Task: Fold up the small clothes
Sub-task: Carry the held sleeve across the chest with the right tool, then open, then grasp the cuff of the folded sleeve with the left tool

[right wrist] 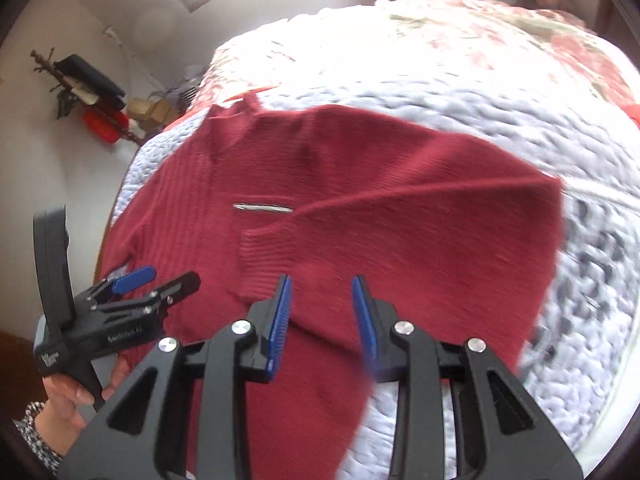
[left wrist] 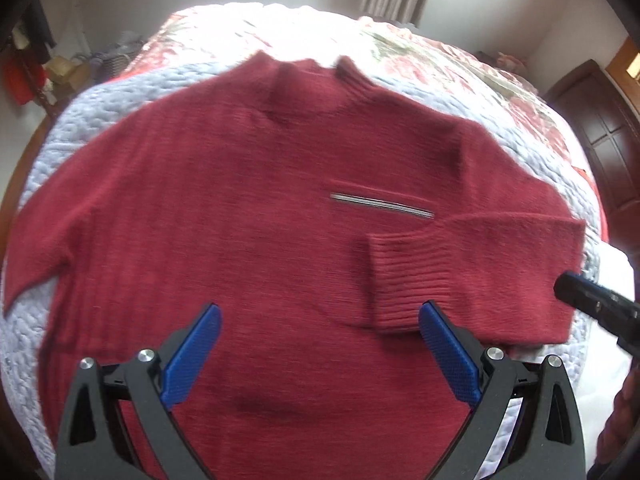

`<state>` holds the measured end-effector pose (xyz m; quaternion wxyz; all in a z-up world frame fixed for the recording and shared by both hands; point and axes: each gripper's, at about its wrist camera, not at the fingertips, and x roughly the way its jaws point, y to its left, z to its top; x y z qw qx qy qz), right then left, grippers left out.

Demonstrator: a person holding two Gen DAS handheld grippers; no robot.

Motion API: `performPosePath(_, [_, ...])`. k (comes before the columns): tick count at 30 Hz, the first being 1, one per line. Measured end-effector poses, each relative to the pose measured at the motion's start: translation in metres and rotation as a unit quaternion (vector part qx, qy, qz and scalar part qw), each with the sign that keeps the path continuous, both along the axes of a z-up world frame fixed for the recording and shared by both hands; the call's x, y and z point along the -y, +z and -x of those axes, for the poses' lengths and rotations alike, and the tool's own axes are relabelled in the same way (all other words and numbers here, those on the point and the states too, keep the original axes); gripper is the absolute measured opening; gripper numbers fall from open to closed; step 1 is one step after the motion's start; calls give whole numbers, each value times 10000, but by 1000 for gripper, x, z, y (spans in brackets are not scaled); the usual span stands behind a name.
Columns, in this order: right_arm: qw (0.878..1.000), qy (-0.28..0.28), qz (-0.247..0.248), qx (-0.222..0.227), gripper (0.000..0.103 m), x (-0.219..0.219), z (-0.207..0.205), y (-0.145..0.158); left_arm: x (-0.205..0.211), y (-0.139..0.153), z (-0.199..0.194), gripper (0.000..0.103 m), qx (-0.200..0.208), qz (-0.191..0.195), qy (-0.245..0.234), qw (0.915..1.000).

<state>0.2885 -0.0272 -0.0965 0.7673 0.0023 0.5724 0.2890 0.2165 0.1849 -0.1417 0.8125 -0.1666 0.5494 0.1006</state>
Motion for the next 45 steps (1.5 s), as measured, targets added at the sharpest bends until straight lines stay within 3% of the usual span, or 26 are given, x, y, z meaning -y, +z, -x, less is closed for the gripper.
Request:
performPosePath(6, [9996, -243, 74, 90, 32, 53, 19, -5, 45, -31, -36, 99, -412, 47, -93, 9991])
performPosePath(10, [9991, -365, 122, 150, 32, 77, 32, -8, 69, -38, -48, 99, -453, 44, -201, 9988])
performPosePath(15, [9983, -577, 77, 46, 32, 100, 39, -16, 93, -37, -59, 85, -404, 125, -354, 9985])
performPosePath(18, [9974, -719, 24, -53, 32, 110, 40, -20, 101, -37, -66, 67, -345, 234, -442, 9982])
performPosePath(21, [9968, -785, -2, -122, 32, 115, 40, -23, 105, -38, -73, 33, -295, 304, -464, 9980])
performPosePath(23, [9969, -781, 21, -116, 32, 117, 41, -23, 98, -38, -74, 3, -242, 466, -414, 9978])
performPosePath(24, [9969, -776, 26, -110, 32, 118, 43, -22, 93, -36, -73, 0, -195, 557, -369, 9976])
performPosePath(32, [9962, -853, -61, -138, 32, 105, 40, -24, 43, 14, -56, 0, 921, 592, 31, 9940])
performPosePath(36, [9964, -829, -54, -164, 32, 95, 37, -25, 21, 15, -52, 0, 712, 996, -85, 9924])
performPosePath(37, [9965, -819, -53, -178, 32, 93, 37, -25, 18, 11, -52, 13, 604, 1036, -99, 9927])
performPosePath(38, [9965, -807, -56, -190, 32, 90, 36, -25, 18, 6, -52, 42, 449, 1041, -129, 9935])
performPosePath(40, [9968, -774, -64, -198, 32, 84, 37, -25, 18, -6, -51, 72, 256, 996, -85, 9947])
performPosePath(45, [9970, -757, -17, -153, 32, 84, 39, -26, 16, -53, -44, 75, -259, 1563, 156, 9872])
